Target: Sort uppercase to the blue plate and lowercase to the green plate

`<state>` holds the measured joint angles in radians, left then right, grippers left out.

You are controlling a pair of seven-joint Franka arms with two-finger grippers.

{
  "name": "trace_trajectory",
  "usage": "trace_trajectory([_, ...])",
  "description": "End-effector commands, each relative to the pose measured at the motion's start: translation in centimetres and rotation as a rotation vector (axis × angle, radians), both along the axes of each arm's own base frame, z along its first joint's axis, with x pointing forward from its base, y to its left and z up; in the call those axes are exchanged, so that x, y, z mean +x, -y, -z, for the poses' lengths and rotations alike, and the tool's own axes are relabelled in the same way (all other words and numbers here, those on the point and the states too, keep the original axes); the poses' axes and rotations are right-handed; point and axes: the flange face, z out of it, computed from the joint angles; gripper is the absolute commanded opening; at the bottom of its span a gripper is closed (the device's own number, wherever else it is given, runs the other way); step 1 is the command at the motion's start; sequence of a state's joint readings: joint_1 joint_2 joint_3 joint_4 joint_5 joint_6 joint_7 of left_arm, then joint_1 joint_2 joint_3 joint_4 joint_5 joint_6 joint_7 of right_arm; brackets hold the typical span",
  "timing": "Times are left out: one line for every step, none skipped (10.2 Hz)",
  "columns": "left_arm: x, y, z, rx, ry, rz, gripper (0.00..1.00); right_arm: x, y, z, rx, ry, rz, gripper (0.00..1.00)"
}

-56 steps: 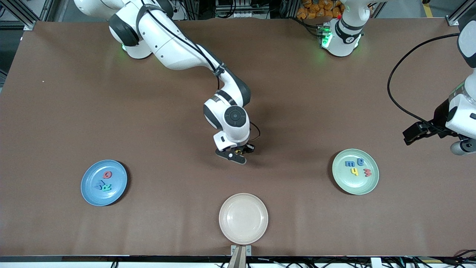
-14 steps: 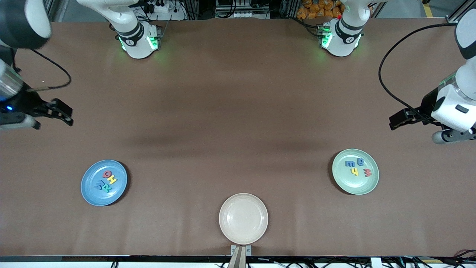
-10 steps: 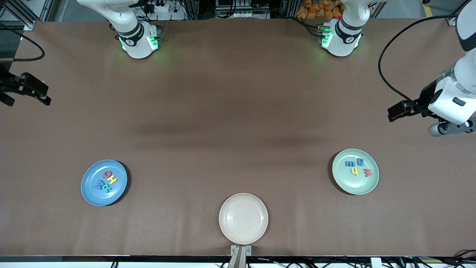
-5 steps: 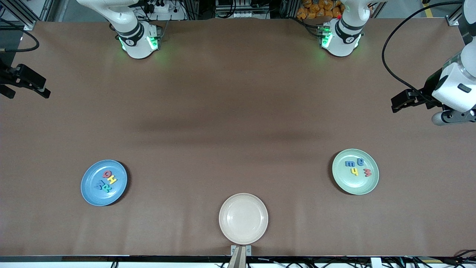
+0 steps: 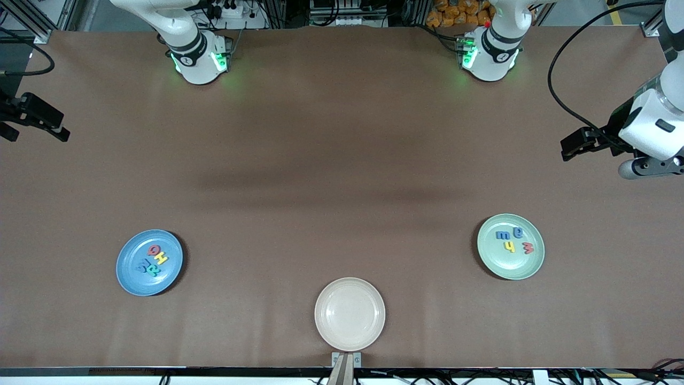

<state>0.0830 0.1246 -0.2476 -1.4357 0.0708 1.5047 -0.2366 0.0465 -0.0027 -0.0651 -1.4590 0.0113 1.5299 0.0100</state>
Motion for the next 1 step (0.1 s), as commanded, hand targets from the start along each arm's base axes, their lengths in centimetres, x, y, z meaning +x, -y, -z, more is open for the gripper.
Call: trace_trajectory([-0.62,0.16,-1.46,-0.026,0.011,0.017,1.00,0.18,0.50,-0.49,-0.019,0.004,-0.005,1.00])
